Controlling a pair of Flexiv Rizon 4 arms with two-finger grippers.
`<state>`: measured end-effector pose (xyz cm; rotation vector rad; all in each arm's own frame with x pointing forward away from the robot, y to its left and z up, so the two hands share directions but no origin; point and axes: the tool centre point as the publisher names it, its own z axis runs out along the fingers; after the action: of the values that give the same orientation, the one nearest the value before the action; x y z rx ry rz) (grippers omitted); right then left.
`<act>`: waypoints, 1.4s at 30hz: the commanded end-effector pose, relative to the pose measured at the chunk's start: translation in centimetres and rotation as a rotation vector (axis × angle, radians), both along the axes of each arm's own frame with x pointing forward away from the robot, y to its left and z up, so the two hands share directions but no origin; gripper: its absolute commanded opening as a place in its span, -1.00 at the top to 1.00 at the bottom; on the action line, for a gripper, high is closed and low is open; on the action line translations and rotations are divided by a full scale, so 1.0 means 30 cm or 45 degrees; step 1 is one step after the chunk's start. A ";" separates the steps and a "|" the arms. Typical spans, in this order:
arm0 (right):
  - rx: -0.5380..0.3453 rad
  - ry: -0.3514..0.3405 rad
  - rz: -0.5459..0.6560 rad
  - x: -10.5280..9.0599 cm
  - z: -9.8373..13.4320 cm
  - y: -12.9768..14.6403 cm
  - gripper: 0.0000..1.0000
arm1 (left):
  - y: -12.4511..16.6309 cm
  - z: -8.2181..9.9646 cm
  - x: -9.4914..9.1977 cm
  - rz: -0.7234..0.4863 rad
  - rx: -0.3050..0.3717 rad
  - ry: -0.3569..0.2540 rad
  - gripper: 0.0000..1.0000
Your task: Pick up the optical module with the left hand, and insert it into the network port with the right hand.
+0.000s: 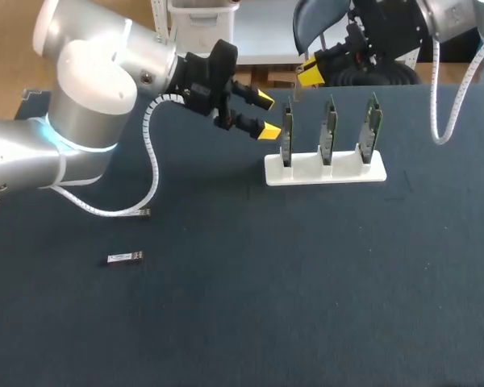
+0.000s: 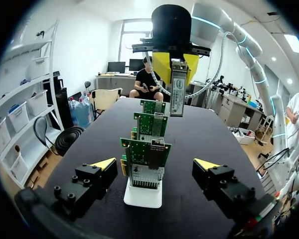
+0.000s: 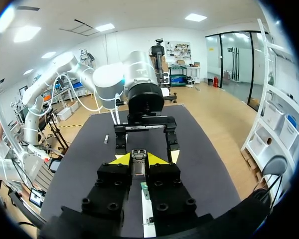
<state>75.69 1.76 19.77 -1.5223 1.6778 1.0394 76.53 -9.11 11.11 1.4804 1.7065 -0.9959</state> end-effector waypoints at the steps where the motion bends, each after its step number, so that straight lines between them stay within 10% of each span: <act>1: 0.002 -0.001 0.002 0.003 -0.001 0.001 1.00 | -0.007 -0.002 0.012 -0.011 0.004 0.001 -1.00; 42: -0.102 -0.069 0.056 0.014 -0.058 0.037 1.00 | -0.009 -0.005 0.008 -0.015 0.021 0.003 -1.00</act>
<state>76.09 2.59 18.15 -1.6299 1.6692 0.9616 76.63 -9.31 10.93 1.4988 1.7093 -0.9926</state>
